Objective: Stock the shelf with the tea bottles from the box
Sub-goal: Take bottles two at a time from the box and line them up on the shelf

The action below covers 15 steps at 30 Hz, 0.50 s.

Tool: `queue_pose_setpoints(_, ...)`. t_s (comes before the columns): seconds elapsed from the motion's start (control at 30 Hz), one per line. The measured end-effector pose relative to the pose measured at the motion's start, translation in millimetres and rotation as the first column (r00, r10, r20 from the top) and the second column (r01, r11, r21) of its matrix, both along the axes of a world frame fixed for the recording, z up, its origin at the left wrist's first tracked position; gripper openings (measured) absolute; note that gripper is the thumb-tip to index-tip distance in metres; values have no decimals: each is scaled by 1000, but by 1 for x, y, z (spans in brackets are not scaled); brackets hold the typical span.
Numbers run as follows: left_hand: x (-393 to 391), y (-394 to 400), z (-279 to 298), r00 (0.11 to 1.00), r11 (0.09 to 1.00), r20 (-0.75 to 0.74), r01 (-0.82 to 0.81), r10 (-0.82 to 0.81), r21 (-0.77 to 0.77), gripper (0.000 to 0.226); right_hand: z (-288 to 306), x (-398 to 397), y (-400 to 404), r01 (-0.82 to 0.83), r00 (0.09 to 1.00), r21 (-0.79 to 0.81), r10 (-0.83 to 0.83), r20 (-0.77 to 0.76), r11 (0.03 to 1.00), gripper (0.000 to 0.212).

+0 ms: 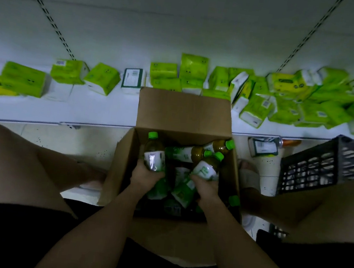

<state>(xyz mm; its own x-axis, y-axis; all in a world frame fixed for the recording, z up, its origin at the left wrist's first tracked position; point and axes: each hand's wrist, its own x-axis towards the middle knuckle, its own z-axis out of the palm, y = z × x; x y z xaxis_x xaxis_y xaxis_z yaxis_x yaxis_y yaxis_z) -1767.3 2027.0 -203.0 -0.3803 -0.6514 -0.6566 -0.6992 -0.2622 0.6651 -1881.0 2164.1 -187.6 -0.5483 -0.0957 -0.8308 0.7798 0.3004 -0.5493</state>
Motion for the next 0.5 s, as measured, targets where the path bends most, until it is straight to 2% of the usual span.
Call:
queue_pose_setpoints(0.03,-1,2,7,999,1000,-34,-8,8,15,71,6,2,4,1,1000,-20,-1,1,1000,54)
queue_pose_setpoints(0.07,-2,4,14,997,999,-77,-9,11,30,68,15,5,8,1,1000,-48,-1,2,999,56)
queue_pose_setpoints(0.17,-7,6,41,976,998,-215,-6,19,61,62,39,4,16,-27,999,-146,30,15,989,37)
queue_pose_setpoints(0.27,-7,-1,65,944,997,-331,26,1,79,65,63,0,16,-47,998,-304,58,28,951,28)
queue_pose_setpoints(0.33,-6,-7,80,914,992,-404,20,31,121,59,74,-5,15,-54,997,-393,71,29,918,31)
queue_pose_setpoints(0.37,-6,-10,87,895,989,-442,7,59,146,53,80,-6,13,-61,997,-419,77,22,906,40)
queue_pose_setpoints(0.43,-7,-11,101,840,977,-529,-2,118,215,42,91,-8,7,-91,995,-460,96,-13,883,72)
queue_pose_setpoints(0.5,-9,-9,112,797,960,-579,-6,174,280,43,98,-11,0,-104,995,-483,96,-42,870,101)
